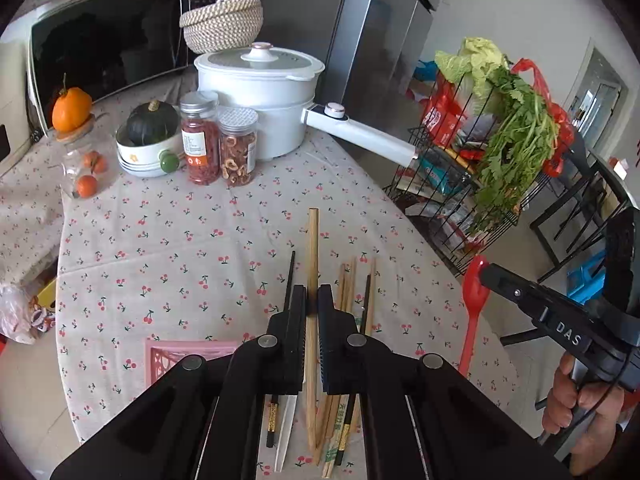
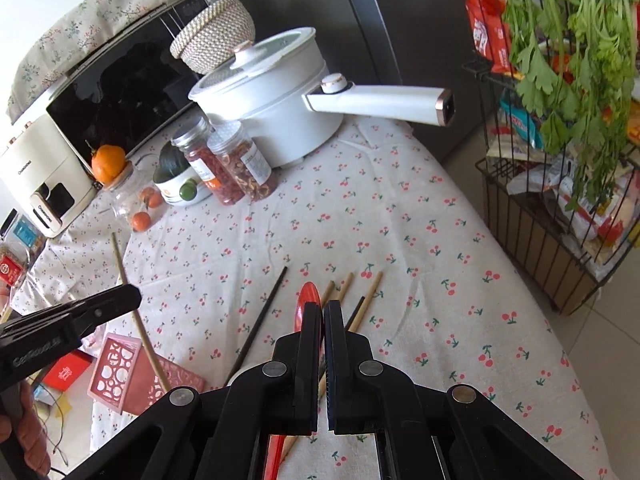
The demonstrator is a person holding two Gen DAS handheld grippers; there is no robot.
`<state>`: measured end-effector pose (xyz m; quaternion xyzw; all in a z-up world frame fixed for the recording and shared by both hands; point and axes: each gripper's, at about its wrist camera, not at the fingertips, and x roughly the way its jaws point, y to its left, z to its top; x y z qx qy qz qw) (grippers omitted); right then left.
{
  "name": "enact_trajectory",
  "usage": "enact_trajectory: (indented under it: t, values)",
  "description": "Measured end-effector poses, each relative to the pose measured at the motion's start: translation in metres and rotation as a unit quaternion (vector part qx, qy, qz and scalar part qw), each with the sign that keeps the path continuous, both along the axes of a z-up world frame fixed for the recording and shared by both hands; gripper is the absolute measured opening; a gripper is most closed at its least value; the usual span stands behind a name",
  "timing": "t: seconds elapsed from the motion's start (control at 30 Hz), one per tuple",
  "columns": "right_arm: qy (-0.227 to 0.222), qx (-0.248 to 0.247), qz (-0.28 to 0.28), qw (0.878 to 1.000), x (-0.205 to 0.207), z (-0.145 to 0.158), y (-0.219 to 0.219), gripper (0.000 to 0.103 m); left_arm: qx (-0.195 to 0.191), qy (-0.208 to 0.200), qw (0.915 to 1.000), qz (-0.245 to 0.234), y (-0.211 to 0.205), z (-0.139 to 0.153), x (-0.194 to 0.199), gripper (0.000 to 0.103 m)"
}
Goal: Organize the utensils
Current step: 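Lift the chopstick with the left tool while the right tool lifts the red spoon toward the basket, then drop the chopstick into the pink basket with the left tool while the right tool drops the spoon in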
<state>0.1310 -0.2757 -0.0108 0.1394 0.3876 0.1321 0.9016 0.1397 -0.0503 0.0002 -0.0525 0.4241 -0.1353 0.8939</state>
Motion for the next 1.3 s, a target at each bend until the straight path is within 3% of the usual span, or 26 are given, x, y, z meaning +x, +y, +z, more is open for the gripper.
enact_trajectory:
  t: [0.3,0.5,0.63,0.97,1.1,1.3]
  values:
    - [-0.084,-0.01,-0.014,0.996,-0.022,0.028,0.012,0.001,-0.06,-0.102,0.993,-0.008,0.033,0.054,-0.059,0.005]
    - [-0.143,-0.003,-0.019,0.989,-0.033,0.05,0.025,0.001,-0.072,-0.192,0.9786,0.015,0.067,0.103,-0.093,0.005]
    - [-0.178,-0.002,-0.013,0.984,-0.035,0.061,0.046,0.001,-0.061,-0.235,0.9687,0.05,0.093,0.115,-0.1,0.005]
    - [-0.24,-0.006,0.02,0.97,-0.023,0.071,0.132,0.001,-0.029,-0.211,0.974,0.077,0.12,0.068,-0.055,0.005]
    - [-0.259,-0.035,0.026,0.965,-0.016,0.063,0.166,0.001,-0.019,-0.194,0.9778,0.076,0.123,0.049,-0.038,0.005]
    - [-0.238,-0.076,0.043,0.967,0.0,0.036,0.197,0.002,-0.017,-0.16,0.9842,0.074,0.129,0.029,-0.017,0.005]
